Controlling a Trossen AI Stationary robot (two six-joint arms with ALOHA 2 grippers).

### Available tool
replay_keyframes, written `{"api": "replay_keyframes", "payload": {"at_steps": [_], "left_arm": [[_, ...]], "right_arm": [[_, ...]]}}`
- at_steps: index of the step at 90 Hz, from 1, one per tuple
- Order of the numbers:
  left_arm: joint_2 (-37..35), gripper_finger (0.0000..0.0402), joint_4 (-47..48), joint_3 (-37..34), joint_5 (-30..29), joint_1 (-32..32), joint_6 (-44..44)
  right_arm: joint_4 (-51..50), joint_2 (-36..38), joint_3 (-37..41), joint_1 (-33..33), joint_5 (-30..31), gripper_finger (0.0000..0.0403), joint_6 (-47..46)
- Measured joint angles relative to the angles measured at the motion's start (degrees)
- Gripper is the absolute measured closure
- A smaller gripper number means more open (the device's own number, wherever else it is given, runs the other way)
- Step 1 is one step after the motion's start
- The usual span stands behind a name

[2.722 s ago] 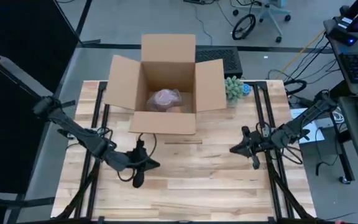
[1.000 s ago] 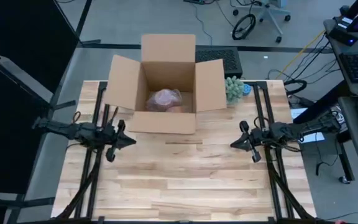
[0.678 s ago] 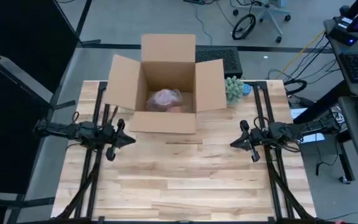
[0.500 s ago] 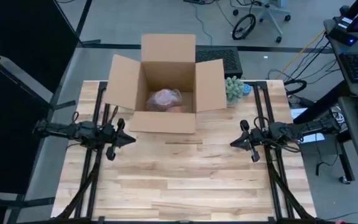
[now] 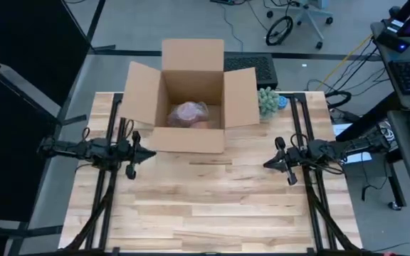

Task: Wrap mug
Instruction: Return to Home Position

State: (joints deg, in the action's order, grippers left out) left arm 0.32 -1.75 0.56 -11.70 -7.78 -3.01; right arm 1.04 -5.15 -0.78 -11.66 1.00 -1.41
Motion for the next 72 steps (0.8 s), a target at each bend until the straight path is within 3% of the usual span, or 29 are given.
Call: {"api": "replay_keyframes", "payload": {"at_steps": [15, 72], "left_arm": [[0.0, 0.0402, -0.1, 0.0, -0.8, 1.0, 0.5], [0.0, 0.0402, -0.1, 0.0, -0.6, 1.0, 0.4]], "right_arm": [[0.9, 0.0, 0.0, 0.0, 6.2, 0.0401, 5.2], [0.9, 0.0, 0.0, 0.0, 6.3, 0.0401, 5.1]]}}
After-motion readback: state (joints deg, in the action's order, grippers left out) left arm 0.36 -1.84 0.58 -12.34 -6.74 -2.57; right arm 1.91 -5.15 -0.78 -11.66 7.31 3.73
